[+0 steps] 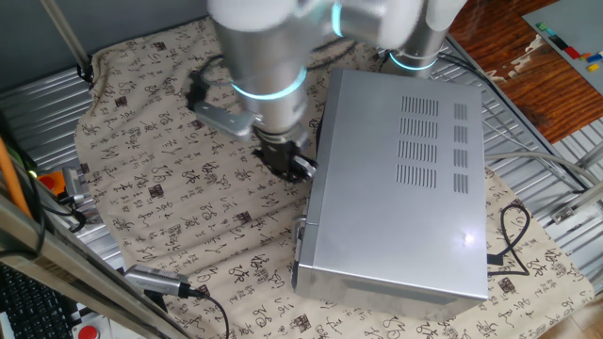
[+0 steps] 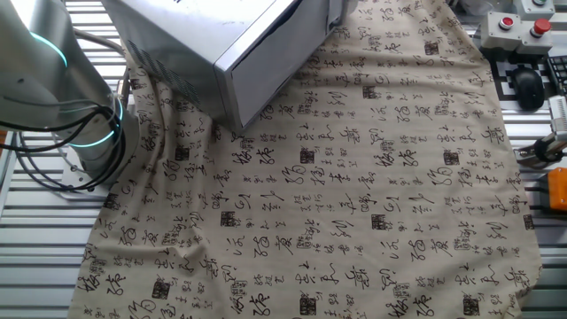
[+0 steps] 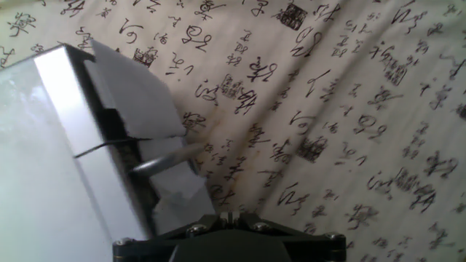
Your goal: Close the microwave door
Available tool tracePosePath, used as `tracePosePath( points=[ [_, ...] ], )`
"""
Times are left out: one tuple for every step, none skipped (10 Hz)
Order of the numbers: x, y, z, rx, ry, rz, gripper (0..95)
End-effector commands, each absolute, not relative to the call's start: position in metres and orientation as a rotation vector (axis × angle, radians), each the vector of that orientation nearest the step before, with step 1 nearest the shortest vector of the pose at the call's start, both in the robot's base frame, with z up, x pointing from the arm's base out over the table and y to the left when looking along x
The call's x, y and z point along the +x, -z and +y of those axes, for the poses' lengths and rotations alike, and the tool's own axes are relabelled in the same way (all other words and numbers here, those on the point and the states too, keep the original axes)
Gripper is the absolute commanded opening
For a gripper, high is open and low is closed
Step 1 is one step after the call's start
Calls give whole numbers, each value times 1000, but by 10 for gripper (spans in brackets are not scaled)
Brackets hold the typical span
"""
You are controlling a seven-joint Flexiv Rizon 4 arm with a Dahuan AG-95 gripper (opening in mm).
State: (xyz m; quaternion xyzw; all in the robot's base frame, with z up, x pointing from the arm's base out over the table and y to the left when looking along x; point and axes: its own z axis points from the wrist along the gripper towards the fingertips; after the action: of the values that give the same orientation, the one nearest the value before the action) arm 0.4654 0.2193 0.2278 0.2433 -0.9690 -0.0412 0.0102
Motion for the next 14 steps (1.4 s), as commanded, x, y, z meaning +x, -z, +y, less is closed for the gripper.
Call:
tracePosePath(
  points=[
    [483,-212,166,779,123,-3082,0],
    [498,-207,134,845,128,-3058,0],
    [507,-205,114,889,127,-3041,0],
    [513,-205,97,948,136,-3026,0],
    [512,-205,94,963,141,-3015,0],
    [512,-205,94,955,136,-3023,0],
    [512,-205,94,928,147,-3049,0],
    [512,-205,94,856,136,-3069,0],
    [512,-205,94,784,124,-3082,0],
    [512,-205,94,720,124,-3089,0],
    [509,-206,103,665,75,-3084,0],
    [509,-202,98,688,59,-3083,0],
    [512,-196,84,714,68,-3082,0],
    [519,-189,57,767,69,-3068,0]
  ],
)
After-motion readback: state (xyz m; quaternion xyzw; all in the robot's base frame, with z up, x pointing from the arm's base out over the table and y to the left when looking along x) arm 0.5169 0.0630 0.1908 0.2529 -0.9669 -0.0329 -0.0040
